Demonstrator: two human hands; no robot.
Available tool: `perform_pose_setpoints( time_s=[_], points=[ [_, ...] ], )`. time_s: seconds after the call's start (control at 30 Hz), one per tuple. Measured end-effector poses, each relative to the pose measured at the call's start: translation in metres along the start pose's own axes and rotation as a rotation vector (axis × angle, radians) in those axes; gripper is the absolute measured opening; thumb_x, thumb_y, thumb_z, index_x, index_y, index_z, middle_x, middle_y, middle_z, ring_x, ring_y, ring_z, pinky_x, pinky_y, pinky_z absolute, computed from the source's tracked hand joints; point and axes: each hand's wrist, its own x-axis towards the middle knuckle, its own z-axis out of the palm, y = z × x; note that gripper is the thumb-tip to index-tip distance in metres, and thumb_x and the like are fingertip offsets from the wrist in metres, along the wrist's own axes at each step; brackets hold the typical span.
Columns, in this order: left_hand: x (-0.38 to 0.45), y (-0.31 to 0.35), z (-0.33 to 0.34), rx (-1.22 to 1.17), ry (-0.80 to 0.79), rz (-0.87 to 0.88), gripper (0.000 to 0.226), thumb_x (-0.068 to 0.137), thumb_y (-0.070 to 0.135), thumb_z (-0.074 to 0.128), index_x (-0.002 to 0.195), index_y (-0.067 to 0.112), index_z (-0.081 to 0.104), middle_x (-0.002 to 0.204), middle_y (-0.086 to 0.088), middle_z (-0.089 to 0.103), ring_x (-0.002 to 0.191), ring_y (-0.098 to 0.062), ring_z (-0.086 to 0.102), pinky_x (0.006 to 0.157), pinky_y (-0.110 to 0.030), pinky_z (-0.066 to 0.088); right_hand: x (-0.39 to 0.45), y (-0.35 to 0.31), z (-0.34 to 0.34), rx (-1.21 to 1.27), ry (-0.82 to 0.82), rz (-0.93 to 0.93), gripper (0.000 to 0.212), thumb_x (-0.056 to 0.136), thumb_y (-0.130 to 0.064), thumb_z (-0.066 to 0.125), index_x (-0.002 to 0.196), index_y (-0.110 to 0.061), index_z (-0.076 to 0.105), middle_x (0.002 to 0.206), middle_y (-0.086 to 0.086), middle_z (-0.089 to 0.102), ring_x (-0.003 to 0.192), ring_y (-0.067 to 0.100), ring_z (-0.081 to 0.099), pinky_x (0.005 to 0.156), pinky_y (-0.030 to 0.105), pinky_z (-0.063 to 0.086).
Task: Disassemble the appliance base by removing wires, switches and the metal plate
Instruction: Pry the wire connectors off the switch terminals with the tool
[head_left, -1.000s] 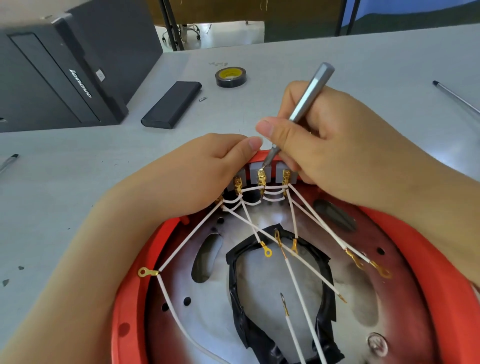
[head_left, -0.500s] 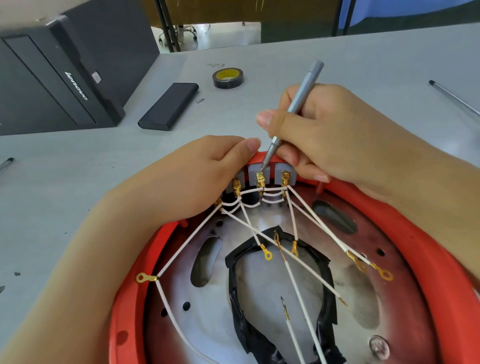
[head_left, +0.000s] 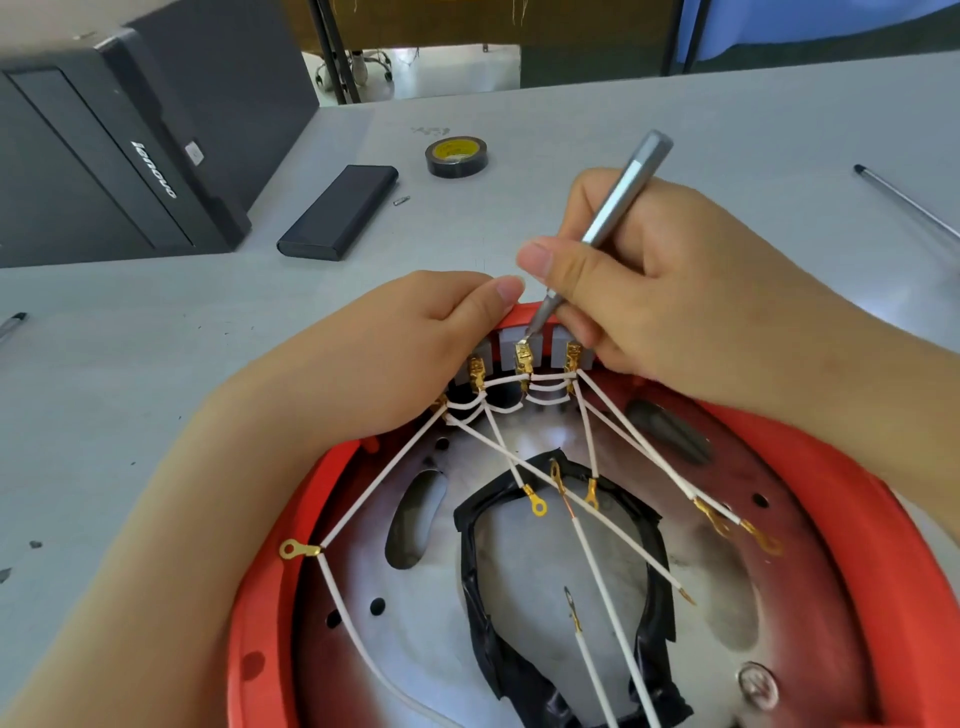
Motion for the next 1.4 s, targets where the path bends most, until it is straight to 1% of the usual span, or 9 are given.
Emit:
perform_pose_setpoints(
  time_s=[0.13,0.5,0.7,0.77,0.87,1.13,1.23,1.33,1.4],
  points=[
    [0.001,-0.002,0.001,0.000,-0.004,-0.004,0.054,0.094,0.053,0.029,0.107,0.014,0.063,0.095,-0.009,0.068,0.074,-0.015,0.056,0.069,-0.022,0.041,0.011,0.001,-0.005,0.149,-0.101,0.111,0.032,0.096,-0.026,0.051,0.068,-0.013,0.042,0.050,0.003,0.048,0.026,0.007,0.036,0.032,0.014,0.028],
    [0.001,-0.002,0.001,0.012,0.010,-0.008,0.053,0.094,0.053,0.029,0.105,0.014,0.063,0.093,-0.010,0.067,0.073,-0.014,0.055,0.068,-0.019,0.040,0.023,0.001,-0.005,0.177,-0.163,0.223,0.035,0.096,-0.026,0.051,0.066,-0.010,0.045,0.044,-0.001,0.047,0.025,0.012,0.033,0.031,0.017,0.026],
    [0.000,-0.002,0.000,0.006,-0.013,-0.008,0.056,0.093,0.055,0.027,0.107,0.014,0.062,0.096,-0.008,0.069,0.082,-0.018,0.060,0.078,-0.030,0.046,0.009,0.004,-0.002,0.108,-0.025,0.056,0.033,0.096,-0.030,0.050,0.070,-0.010,0.044,0.058,0.011,0.048,0.031,0.009,0.037,0.038,0.016,0.030],
    [-0.001,-0.001,-0.001,-0.014,-0.013,-0.004,0.055,0.094,0.054,0.028,0.105,0.013,0.063,0.089,-0.003,0.070,0.081,-0.018,0.063,0.077,-0.027,0.047,0.004,0.003,-0.001,0.047,0.007,-0.019,0.031,0.095,-0.035,0.050,0.073,-0.013,0.043,0.057,0.004,0.049,0.037,0.008,0.044,0.041,0.014,0.031],
    [-0.002,0.000,-0.001,-0.013,0.003,0.003,0.050,0.095,0.050,0.029,0.092,0.014,0.063,0.058,0.009,0.059,0.052,-0.007,0.051,0.055,-0.014,0.040,-0.001,-0.002,0.002,-0.014,-0.019,-0.109,0.028,0.096,-0.034,0.048,0.073,-0.018,0.043,0.047,-0.005,0.046,0.042,0.005,0.049,0.045,0.013,0.035],
    [-0.002,0.002,0.000,-0.002,0.002,0.004,0.052,0.094,0.050,0.028,0.078,0.010,0.058,0.050,0.008,0.052,0.048,-0.007,0.047,0.050,-0.016,0.038,-0.005,-0.001,0.004,-0.210,-0.014,-0.236,0.024,0.096,-0.040,0.040,0.078,-0.025,0.038,0.053,-0.004,0.048,0.053,0.013,0.051,0.050,0.025,0.040],
    [-0.002,0.002,0.001,0.013,0.008,0.007,0.050,0.093,0.049,0.027,0.067,0.013,0.049,0.039,0.014,0.042,0.040,-0.002,0.041,0.044,-0.010,0.034,-0.008,-0.003,0.004,-0.260,-0.031,-0.261,0.021,0.093,-0.042,0.038,0.076,-0.030,0.034,0.052,-0.007,0.043,0.052,0.011,0.050,0.049,0.021,0.038],
    [-0.002,0.002,0.000,0.012,-0.007,0.000,0.062,0.088,0.058,0.024,0.086,0.008,0.059,0.053,0.012,0.057,0.050,-0.007,0.049,0.051,-0.015,0.039,-0.005,-0.001,0.005,-0.180,-0.020,-0.208,0.026,0.097,-0.038,0.044,0.074,-0.028,0.037,0.049,-0.006,0.044,0.048,0.009,0.047,0.048,0.017,0.036],
    [-0.002,0.001,-0.001,0.015,-0.003,0.001,0.057,0.093,0.054,0.027,0.101,0.011,0.063,0.085,-0.002,0.070,0.070,-0.011,0.056,0.067,-0.017,0.039,0.001,0.002,0.005,-0.068,-0.024,-0.139,0.027,0.097,-0.035,0.046,0.073,-0.025,0.038,0.047,-0.009,0.049,0.045,0.005,0.046,0.047,0.015,0.036]
  ],
)
